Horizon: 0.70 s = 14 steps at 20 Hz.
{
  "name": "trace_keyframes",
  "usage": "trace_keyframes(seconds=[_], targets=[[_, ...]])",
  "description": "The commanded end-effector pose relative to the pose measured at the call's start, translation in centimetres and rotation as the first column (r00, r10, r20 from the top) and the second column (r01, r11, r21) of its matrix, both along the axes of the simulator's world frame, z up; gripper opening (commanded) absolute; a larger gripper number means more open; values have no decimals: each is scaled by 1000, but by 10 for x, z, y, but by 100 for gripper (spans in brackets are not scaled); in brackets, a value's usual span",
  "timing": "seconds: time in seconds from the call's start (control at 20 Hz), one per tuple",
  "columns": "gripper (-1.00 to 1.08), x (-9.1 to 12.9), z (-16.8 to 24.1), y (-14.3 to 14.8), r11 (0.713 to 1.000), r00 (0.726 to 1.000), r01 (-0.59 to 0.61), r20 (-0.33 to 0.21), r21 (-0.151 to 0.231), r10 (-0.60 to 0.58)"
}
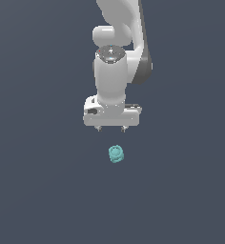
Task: Pick up the object and move it to a goal position.
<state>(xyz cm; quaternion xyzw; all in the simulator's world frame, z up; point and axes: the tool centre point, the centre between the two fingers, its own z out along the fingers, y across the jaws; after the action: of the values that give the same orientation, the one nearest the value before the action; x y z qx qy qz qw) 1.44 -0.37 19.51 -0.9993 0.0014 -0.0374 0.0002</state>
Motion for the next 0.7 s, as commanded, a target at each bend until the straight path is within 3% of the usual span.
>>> trace_keyframes(seconds=[0.0, 0.65], targets=[[100, 0, 0, 0, 1000, 1000, 0, 0, 0, 0], [100, 2, 5, -9, 1000, 1000, -15, -7, -13, 15]])
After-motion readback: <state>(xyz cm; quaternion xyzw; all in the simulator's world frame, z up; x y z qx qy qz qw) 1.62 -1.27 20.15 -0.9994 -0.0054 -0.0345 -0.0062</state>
